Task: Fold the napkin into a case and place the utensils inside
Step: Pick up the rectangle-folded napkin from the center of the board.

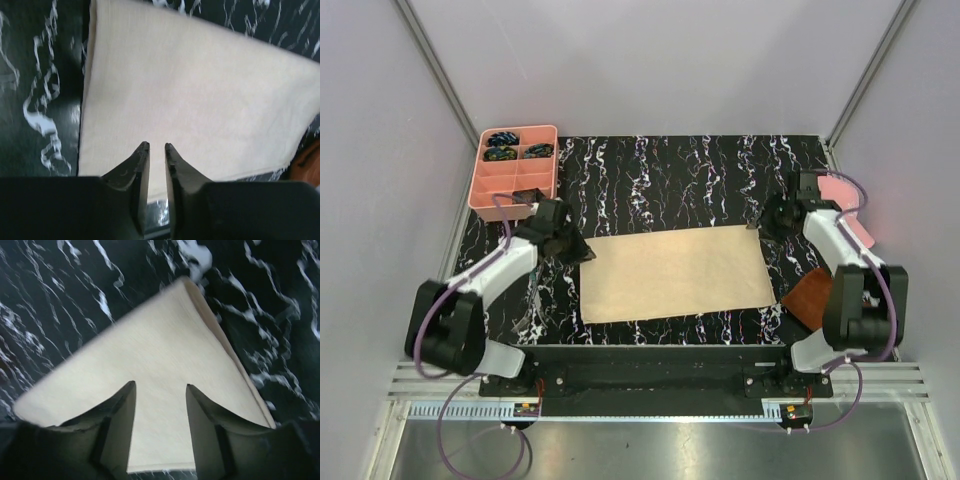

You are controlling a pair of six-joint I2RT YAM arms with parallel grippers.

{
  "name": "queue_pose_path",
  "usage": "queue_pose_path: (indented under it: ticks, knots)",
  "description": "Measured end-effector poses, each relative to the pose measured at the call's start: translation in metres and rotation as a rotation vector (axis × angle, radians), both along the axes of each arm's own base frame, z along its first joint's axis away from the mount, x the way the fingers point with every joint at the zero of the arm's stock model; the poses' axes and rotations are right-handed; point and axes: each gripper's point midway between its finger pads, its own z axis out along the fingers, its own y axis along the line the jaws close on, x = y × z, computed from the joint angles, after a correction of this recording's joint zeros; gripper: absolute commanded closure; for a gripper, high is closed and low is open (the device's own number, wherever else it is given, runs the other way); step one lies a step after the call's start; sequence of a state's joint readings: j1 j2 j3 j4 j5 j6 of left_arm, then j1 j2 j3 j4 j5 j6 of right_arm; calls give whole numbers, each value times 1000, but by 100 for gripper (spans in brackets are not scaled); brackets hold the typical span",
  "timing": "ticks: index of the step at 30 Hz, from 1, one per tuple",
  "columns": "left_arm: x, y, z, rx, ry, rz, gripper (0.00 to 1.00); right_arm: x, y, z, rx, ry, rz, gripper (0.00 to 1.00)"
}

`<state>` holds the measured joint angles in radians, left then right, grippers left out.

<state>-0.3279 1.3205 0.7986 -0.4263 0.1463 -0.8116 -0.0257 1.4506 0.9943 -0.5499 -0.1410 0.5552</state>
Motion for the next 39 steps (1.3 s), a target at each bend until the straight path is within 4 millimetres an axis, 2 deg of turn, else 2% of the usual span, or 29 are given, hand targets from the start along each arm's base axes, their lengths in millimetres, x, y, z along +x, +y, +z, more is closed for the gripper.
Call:
queue_pose_path:
  ticks: [1, 4, 8, 16, 19, 23, 25, 29, 31, 34, 36, 39]
  knots:
    - [12, 1, -4, 3, 14, 11, 85, 21, 3, 3, 14, -23, 13, 55]
    - [34, 6, -27, 26, 76, 34, 85, 57, 6, -2, 28, -38, 34, 57]
    - [49, 11, -52, 56, 150, 52, 85, 80, 8, -20, 43, -10, 49, 59]
    - [74, 18, -66, 77, 178, 88, 85, 95, 2, -61, 11, 67, 51, 59]
    - [80, 22, -66, 86, 175, 105, 83, 100, -2, -75, -11, 90, 54, 59]
    - [88, 28, -61, 116, 155, 114, 80, 111, -6, -72, -40, 71, 56, 52]
    - [91, 29, -57, 127, 143, 115, 79, 113, -7, -71, -55, 65, 59, 44]
    - [95, 29, -38, 115, 98, 112, 82, 109, -5, -63, -98, 63, 70, 37]
    - [97, 24, -28, 90, 74, 105, 83, 105, 9, -49, -118, 42, 98, 37]
    - [98, 11, -22, 55, 61, 83, 86, 100, 48, -25, -136, -14, 177, 41]
    - [96, -12, -19, 29, 52, 30, 88, 93, 83, -14, -130, -44, 250, 46]
    - [99, -54, -17, 1, 33, -64, 91, 79, 125, -16, -131, -47, 337, 57]
